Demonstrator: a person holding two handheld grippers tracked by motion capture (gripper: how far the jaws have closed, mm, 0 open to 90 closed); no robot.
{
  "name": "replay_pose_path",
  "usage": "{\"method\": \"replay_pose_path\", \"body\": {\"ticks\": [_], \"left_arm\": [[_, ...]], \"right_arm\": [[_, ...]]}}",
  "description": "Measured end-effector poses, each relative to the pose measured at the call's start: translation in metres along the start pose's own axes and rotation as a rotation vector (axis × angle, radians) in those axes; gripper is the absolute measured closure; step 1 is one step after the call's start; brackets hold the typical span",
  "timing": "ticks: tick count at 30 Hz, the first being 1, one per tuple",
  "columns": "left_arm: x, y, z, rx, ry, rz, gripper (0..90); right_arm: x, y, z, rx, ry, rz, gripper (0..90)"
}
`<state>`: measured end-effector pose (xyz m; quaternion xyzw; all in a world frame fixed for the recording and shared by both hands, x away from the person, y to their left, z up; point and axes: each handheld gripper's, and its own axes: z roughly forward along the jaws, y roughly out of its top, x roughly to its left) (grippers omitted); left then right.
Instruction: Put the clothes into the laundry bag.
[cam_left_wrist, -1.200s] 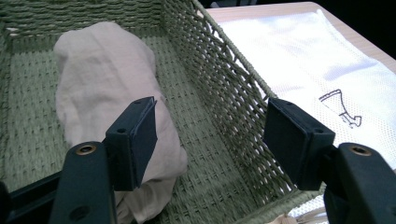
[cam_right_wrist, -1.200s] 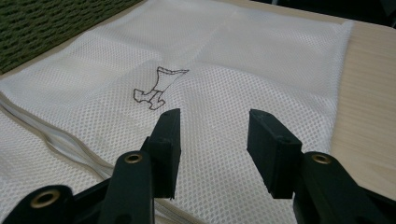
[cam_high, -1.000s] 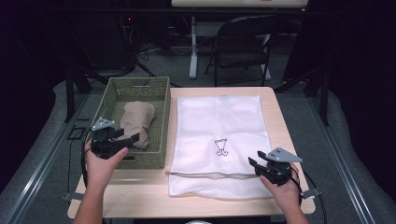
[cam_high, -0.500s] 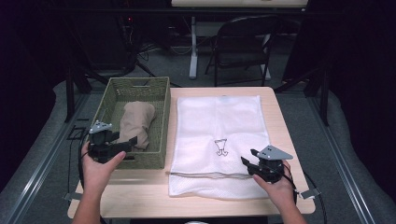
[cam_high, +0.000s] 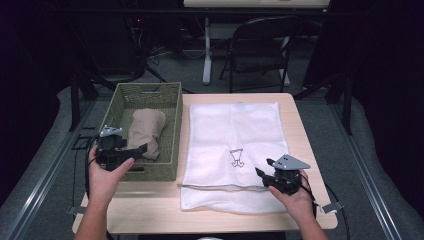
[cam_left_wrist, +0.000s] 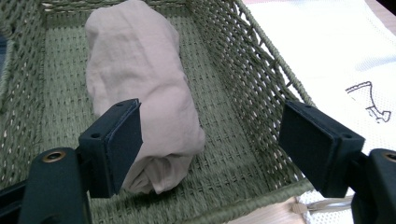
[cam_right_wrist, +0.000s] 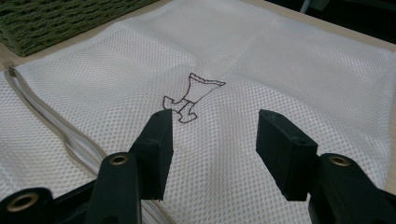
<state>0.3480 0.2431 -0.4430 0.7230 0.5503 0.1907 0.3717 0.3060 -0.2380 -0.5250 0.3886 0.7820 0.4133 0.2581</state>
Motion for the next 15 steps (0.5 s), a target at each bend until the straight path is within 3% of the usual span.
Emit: {"method": "replay_pose_path", "body": {"ticks": [10,15], "left_arm": [[0.002,0.025,0.008,0.069,-0.019,-0.029,19.2],[0.001,0.041,0.015,0.117,-0.016,-0.023,17.0]], "right_arm": [[0.0,-0.002,0.001,0.029,-0.016,0.037,39.6],[-0.002,-0.002,0.0,0.027,-0.018,0.049,39.0]]}}
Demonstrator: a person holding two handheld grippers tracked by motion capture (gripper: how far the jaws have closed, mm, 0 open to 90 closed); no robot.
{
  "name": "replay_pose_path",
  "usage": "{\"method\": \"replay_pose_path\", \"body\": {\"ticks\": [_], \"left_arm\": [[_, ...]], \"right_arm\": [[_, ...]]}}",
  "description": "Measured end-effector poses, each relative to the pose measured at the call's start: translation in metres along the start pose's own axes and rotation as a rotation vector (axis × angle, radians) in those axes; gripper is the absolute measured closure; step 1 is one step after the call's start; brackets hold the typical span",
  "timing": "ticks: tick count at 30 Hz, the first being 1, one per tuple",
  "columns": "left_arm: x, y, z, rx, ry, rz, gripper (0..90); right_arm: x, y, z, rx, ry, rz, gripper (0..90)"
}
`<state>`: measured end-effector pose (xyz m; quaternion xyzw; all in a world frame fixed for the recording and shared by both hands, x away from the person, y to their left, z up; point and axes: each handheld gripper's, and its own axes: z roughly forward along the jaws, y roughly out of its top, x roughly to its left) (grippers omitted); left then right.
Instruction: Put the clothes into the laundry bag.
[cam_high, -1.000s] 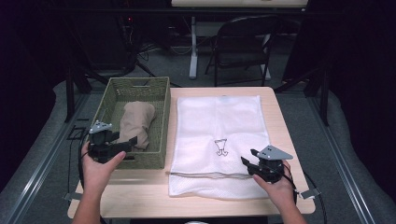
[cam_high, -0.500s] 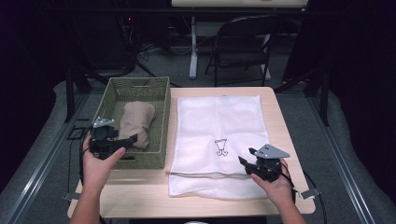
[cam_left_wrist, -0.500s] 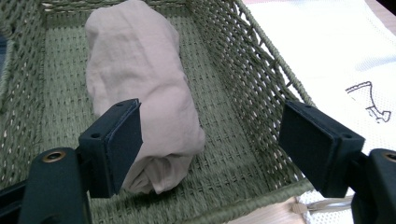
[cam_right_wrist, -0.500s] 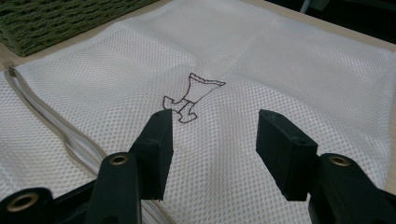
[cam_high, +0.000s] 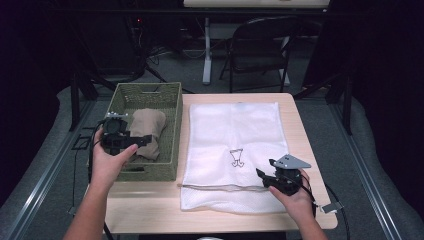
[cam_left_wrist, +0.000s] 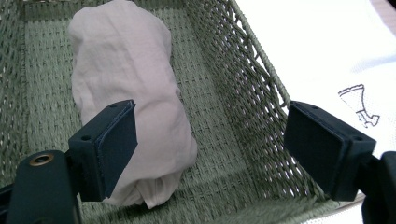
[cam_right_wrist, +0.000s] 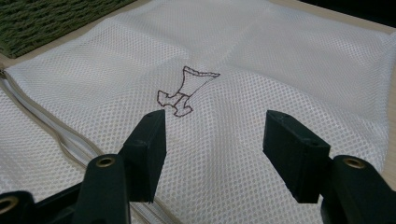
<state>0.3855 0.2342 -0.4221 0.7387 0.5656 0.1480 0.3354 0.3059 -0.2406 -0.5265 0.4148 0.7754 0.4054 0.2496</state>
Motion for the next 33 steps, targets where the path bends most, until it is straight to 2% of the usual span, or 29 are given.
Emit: {"method": "replay_pose_path", "body": {"ticks": [2,3,12,15,17,20,23,27,28,33], "left_arm": [[0.0,0.003,0.001,0.004,0.003,-0.004,16.6],[0.0,0.01,0.003,0.017,0.018,-0.018,16.5],[-0.002,0.032,0.014,0.057,0.068,-0.005,15.6],[-0.004,0.04,0.025,0.091,0.092,0.012,15.3],[-0.002,0.044,0.031,0.106,0.098,0.01,15.3],[0.0,0.048,0.043,0.127,0.137,0.004,15.3],[0.004,0.051,0.055,0.157,0.171,-0.011,15.2],[0.011,0.052,0.073,0.196,0.192,-0.042,15.2],[0.013,0.052,0.077,0.219,0.189,-0.046,15.2],[0.018,0.053,0.091,0.256,0.159,-0.079,15.2]], "right_arm": [[0.0,0.0,0.0,0.001,-0.002,0.001,39.0],[0.0,0.0,0.0,0.0,-0.001,0.002,39.0],[-0.001,-0.001,0.0,-0.001,-0.004,0.007,38.8],[-0.001,-0.001,0.0,-0.001,-0.007,0.007,38.3],[-0.001,-0.001,0.0,-0.001,-0.009,0.008,38.2],[-0.002,-0.001,-0.001,0.0,-0.01,0.01,38.0],[-0.002,-0.001,-0.001,0.0,-0.009,0.012,37.8],[-0.002,-0.001,0.0,0.0,-0.009,0.012,37.8],[-0.002,-0.001,0.0,-0.003,-0.009,0.013,37.8],[-0.003,-0.001,0.0,0.001,-0.012,0.012,37.5]]}}
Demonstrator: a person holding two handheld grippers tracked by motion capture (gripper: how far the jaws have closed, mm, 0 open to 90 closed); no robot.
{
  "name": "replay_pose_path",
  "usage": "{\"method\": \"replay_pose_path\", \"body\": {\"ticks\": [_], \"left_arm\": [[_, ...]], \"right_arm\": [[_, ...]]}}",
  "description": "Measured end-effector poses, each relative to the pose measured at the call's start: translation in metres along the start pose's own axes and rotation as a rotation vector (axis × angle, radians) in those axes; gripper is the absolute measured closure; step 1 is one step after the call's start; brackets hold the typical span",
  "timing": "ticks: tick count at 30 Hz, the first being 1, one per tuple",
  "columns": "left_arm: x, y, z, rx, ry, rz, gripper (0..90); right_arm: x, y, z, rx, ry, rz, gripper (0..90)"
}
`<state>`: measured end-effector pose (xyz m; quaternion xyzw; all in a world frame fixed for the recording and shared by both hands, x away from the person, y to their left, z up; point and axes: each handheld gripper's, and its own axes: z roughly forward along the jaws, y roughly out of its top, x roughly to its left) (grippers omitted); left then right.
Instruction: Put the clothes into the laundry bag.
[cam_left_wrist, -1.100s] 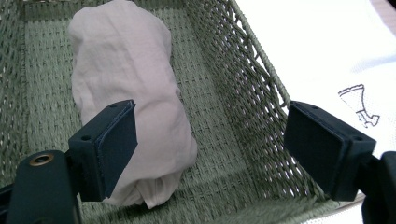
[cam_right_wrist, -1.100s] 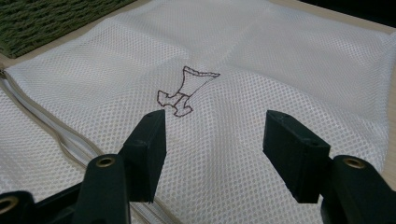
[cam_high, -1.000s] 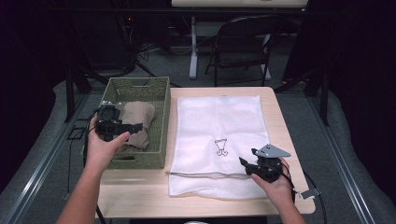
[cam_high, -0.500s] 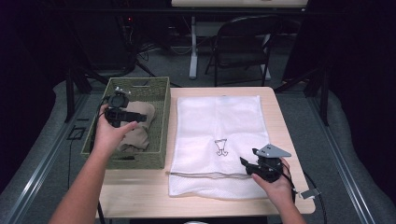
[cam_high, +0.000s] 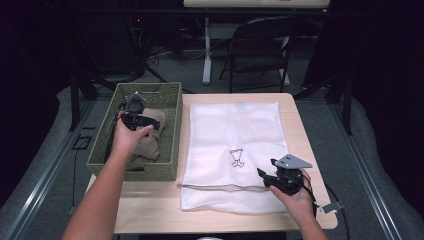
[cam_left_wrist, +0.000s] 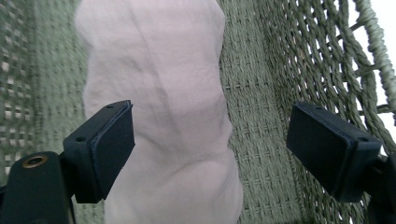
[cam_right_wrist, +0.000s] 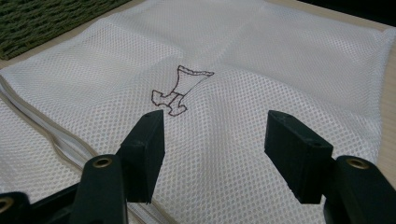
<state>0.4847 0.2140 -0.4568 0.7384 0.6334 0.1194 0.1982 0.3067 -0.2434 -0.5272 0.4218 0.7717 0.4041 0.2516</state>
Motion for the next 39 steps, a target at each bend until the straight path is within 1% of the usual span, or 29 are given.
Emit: {"method": "replay_pose_path", "body": {"ticks": [1,2,4,7,12,15,16,17,18,24,25,27,33,35,36,39], "left_arm": [[0.0,0.0,0.0,0.0,0.0,0.0,15.3],[0.0,0.001,0.003,0.01,-0.009,-0.009,15.3],[0.0,0.002,0.005,0.011,-0.009,-0.014,15.3],[0.0,0.003,0.009,0.019,0.001,-0.022,15.3],[0.0,0.005,0.014,0.025,0.014,-0.02,15.3],[-0.001,0.005,0.019,0.034,0.043,-0.023,15.3],[-0.001,0.005,0.023,0.041,0.065,-0.016,15.3],[-0.001,0.005,0.023,0.041,0.065,-0.016,15.3],[-0.001,0.005,0.027,0.048,0.081,-0.012,15.3],[0.0,0.004,0.034,0.062,0.105,-0.023,15.3],[0.001,0.004,0.036,0.063,0.112,-0.029,15.3],[0.002,0.003,0.041,0.074,0.13,-0.027,15.3],[0.003,0.003,0.046,0.084,0.15,-0.026,15.2],[0.003,0.003,0.049,0.085,0.149,-0.029,15.2],[0.004,0.003,0.05,0.097,0.152,-0.025,15.2],[0.006,0.003,0.053,0.096,0.151,-0.031,15.2]], "right_arm": [[0.0,0.0,0.0,0.0,0.0,0.0,37.5],[0.0,0.0,0.0,-0.002,0.003,0.0,37.4],[0.0,0.0,0.0,-0.002,0.003,0.0,37.3],[0.0,0.0,0.0,-0.002,0.003,0.0,37.0],[0.0,0.0,0.001,-0.002,0.003,0.002,36.7],[0.0,0.0,0.001,-0.002,0.002,0.001,36.7],[0.0,0.0,0.001,-0.002,0.004,0.0,36.6],[0.0,0.0,0.001,-0.002,0.004,0.0,36.6],[0.0,0.0,0.001,0.001,0.005,0.001,36.5],[0.0,0.0,0.001,-0.001,0.005,0.002,36.3],[0.0,0.0,0.001,-0.002,0.009,0.001,36.3],[0.0,0.0,0.001,0.0,0.01,-0.001,36.3],[0.0,0.0,0.002,-0.001,0.009,-0.001,36.2],[0.001,0.0,0.002,0.0,0.008,-0.002,36.2],[0.001,0.0,0.002,0.0,0.008,-0.002,36.2],[0.001,0.0,0.002,0.0,0.008,-0.003,36.1]]}}
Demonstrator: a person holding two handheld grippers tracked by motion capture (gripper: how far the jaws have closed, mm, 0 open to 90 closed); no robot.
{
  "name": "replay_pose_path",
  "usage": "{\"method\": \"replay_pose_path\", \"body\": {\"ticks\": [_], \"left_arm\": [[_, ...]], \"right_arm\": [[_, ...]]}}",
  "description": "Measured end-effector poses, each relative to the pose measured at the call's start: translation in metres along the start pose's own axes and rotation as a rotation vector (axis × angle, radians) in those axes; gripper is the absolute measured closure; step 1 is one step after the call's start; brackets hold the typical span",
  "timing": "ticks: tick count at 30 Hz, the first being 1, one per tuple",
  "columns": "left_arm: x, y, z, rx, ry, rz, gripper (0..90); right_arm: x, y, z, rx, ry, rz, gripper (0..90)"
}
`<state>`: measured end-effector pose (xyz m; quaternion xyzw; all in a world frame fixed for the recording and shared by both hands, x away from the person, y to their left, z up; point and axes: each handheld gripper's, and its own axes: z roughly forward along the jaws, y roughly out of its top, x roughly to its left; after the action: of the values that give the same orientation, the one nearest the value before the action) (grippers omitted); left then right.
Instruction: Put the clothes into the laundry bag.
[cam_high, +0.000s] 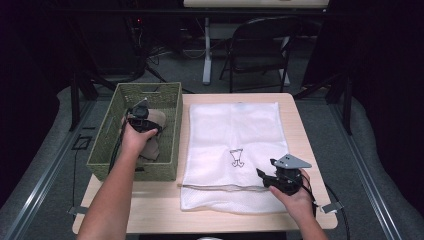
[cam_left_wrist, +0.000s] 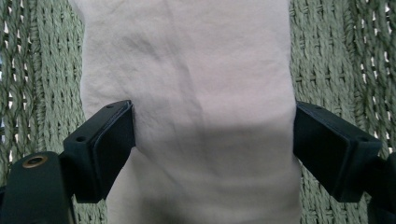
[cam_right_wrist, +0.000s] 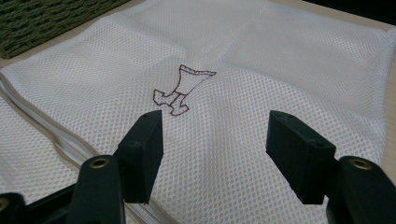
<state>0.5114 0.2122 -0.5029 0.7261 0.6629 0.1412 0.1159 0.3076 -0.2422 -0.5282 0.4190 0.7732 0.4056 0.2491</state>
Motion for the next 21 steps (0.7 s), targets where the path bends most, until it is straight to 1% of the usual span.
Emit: {"method": "replay_pose_path", "body": {"ticks": [2,4,5,6,8,9,10,11,14,16,19,20,21], "left_arm": [[0.001,0.001,0.0,0.005,-0.002,0.0,15.1],[0.004,0.002,0.003,0.005,-0.015,-0.022,14.6],[0.005,0.002,0.004,0.008,-0.019,-0.026,14.0],[0.005,0.002,0.004,0.008,-0.019,-0.026,13.5],[0.007,0.003,0.007,0.023,-0.024,-0.031,11.6],[0.008,0.003,0.008,0.028,-0.025,-0.025,10.7],[0.008,0.002,0.01,0.026,-0.028,-0.029,10.1],[0.008,0.003,0.011,0.036,-0.03,-0.026,9.5],[0.008,0.003,0.013,0.041,-0.021,-0.018,7.8],[0.007,0.002,0.015,0.05,-0.008,-0.007,7.3],[0.007,0.003,0.017,0.054,0.005,-0.009,6.7],[0.008,0.003,0.018,0.064,0.005,-0.014,6.1],[0.009,0.002,0.019,0.063,0.003,-0.019,5.1]], "right_arm": [[0.0,0.0,0.0,-0.001,0.0,0.001,36.1],[0.0,0.0,0.0,-0.001,0.001,0.002,36.1],[0.0,0.0,0.0,-0.002,-0.002,0.001,36.0],[0.0,0.0,0.0,-0.001,-0.001,0.002,36.0],[0.0,0.0,0.0,-0.001,-0.002,0.001,36.0],[0.001,0.0,0.0,-0.002,-0.001,0.003,36.0],[0.0,0.0,0.0,0.001,-0.001,0.0,36.0],[0.0,0.0,0.0,0.001,-0.001,0.0,35.9],[0.0,0.0,0.0,-0.002,-0.001,0.002,35.9],[0.0,0.0,0.0,-0.001,0.0,0.002,35.8],[0.001,0.0,0.0,0.0,0.001,0.0,35.8],[0.001,0.0,0.0,-0.001,0.0,-0.001,35.7],[0.001,0.0,0.0,-0.002,0.0,0.0,35.6]]}}
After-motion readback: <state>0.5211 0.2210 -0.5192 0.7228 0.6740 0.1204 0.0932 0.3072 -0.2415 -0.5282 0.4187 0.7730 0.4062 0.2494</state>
